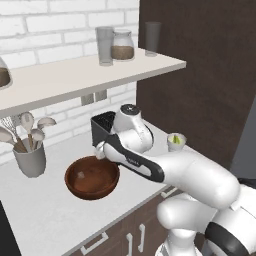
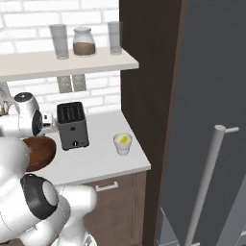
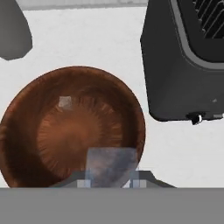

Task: Grab a lemon wedge from the fridge and one ice cube from the ice bowl, and put them in the glass of lemonade.

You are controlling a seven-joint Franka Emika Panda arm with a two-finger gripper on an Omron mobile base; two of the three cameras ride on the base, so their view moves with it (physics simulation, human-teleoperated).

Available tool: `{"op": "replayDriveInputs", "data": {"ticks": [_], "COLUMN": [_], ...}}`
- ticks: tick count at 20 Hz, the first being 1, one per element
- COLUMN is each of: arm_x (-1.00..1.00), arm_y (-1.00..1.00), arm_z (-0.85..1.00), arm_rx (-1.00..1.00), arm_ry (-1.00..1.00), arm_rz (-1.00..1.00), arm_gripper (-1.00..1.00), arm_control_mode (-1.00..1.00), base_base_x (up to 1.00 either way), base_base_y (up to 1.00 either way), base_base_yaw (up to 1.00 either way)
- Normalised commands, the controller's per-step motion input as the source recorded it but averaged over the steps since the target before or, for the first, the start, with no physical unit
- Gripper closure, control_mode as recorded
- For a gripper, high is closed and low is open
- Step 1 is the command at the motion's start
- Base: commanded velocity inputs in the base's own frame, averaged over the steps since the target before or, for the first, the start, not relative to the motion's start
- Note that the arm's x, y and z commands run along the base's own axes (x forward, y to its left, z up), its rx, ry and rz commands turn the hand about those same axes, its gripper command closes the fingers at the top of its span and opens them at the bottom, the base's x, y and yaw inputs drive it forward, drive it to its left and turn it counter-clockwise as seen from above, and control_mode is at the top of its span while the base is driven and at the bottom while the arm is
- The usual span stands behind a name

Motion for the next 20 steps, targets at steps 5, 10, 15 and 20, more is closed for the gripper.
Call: {"op": "replayDriveInputs", "data": {"ticks": [5,10,15,20], "arm_x": [-0.01,0.03,0.00,0.15], "arm_y": [-0.83,-0.78,-0.93,-0.86], "arm_z": [0.49,0.49,0.07,0.00], "arm_rx": [-0.27,-0.19,0.01,0.00], "arm_ry": [0.00,0.00,-0.07,-0.05], "arm_rz": [0.06,0.00,-0.06,-0.09], "arm_gripper": [1.00,1.00,1.00,1.00], "arm_control_mode": [-1.00,-1.00,-1.00,-1.00], "base_base_x": [0.00,0.00,0.00,0.00], "base_base_y": [0.00,0.00,0.00,0.00], "base_base_yaw": [0.00,0.00,0.00,0.00]}}
